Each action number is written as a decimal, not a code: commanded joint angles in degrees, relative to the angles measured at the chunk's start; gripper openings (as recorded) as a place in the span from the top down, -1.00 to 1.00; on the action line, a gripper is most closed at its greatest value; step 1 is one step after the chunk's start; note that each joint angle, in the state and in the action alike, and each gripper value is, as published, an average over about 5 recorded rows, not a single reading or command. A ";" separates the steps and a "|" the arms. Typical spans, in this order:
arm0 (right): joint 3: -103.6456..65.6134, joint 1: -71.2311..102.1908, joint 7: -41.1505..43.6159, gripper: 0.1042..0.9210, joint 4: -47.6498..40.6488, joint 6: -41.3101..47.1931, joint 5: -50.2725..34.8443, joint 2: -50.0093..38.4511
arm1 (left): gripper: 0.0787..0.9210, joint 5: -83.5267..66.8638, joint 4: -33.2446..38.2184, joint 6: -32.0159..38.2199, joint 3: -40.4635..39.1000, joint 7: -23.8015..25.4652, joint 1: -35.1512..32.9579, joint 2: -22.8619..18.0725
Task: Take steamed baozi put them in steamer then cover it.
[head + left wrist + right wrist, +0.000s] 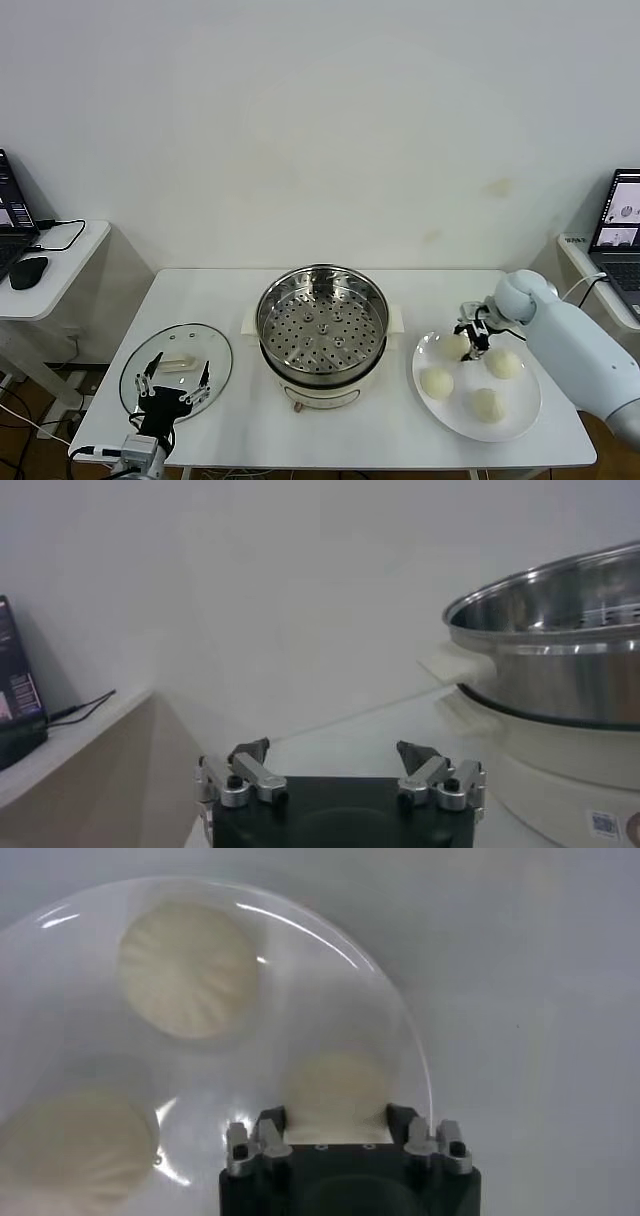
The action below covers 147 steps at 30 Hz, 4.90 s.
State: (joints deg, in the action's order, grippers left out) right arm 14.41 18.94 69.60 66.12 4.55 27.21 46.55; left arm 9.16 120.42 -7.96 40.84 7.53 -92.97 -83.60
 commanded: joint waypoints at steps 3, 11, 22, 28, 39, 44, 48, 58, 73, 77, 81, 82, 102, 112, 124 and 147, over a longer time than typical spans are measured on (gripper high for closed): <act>4.92 -8.21 1.68 -0.24 4.69 1.49 -6.96 -3.49 | -0.77 0.32 0.22 -0.05 -0.26 0.16 0.15 -0.01; 18.05 -31.70 4.45 -0.24 2.36 2.93 -16.08 1.07 | -0.77 2.23 0.66 -1.52 -0.79 0.50 -0.47 0.05; 24.41 -44.78 9.30 -0.24 -13.77 -3.78 -21.12 20.42 | -0.77 2.35 2.07 -1.53 0.12 0.23 -1.55 0.32; 23.16 -45.42 15.20 -0.24 -24.42 -28.57 -22.73 29.82 | -0.77 2.24 2.08 -1.45 0.85 -0.10 -1.76 0.30; 24.95 -41.43 12.74 -0.24 -9.65 -47.45 -7.74 28.85 | -0.77 3.12 2.17 -1.46 1.28 -0.31 -2.76 -0.46; 26.47 -40.21 10.10 -0.24 -5.76 -49.85 -4.51 28.29 | -0.77 3.74 2.38 -1.46 1.06 -0.29 -3.12 -0.82; 27.90 -39.41 9.47 -0.25 -3.83 -50.77 -4.05 28.30 | -0.77 3.67 2.54 -1.50 1.12 -0.13 -3.33 -0.79; 28.36 -36.57 8.92 -0.26 -6.31 -51.69 -1.87 30.34 | -0.77 2.55 2.40 -1.89 1.89 0.16 -3.40 -0.62; 26.13 -32.66 7.72 -0.26 -11.86 -51.98 3.39 34.11 | -0.77 1.99 0.67 -2.26 2.10 0.20 -2.17 -0.99; 26.16 -31.89 7.01 -0.26 -12.61 -51.97 4.49 34.26 | -0.77 2.04 0.38 -2.23 2.08 0.14 -2.25 -1.02; 25.93 -31.12 6.63 -0.26 -13.36 -51.97 5.48 34.46 | -0.77 2.08 -0.05 -2.19 1.93 0.02 -2.17 -1.18; 25.88 -30.99 6.50 -0.26 -13.54 -51.97 5.67 34.56 | -0.77 2.09 -0.13 -2.18 1.89 -0.01 -2.13 -1.22; 25.37 -29.96 2.57 -0.44 -17.67 -51.37 8.10 37.58 | -0.77 2.17 -1.02 -2.09 1.52 -0.14 -1.65 -1.37; 24.86 -31.13 4.23 -0.76 -14.73 -46.65 3.73 35.14 | -0.77 2.29 -0.69 -2.14 1.35 -0.06 -1.73 -1.49; 27.58 -41.01 8.53 -0.76 6.63 -14.06 -22.96 15.87 | -0.77 2.23 1.48 -2.53 1.03 0.47 -2.36 -1.01; 25.36 -28.22 4.35 -0.76 28.74 20.03 -24.91 -18.38 | -0.77 2.01 4.01 -3.36 -0.59 0.79 -3.78 0.80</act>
State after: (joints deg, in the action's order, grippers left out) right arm 42.06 -16.63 74.91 86.57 15.55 1.29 39.33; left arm 11.10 123.82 -11.19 40.40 8.31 -96.67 -82.67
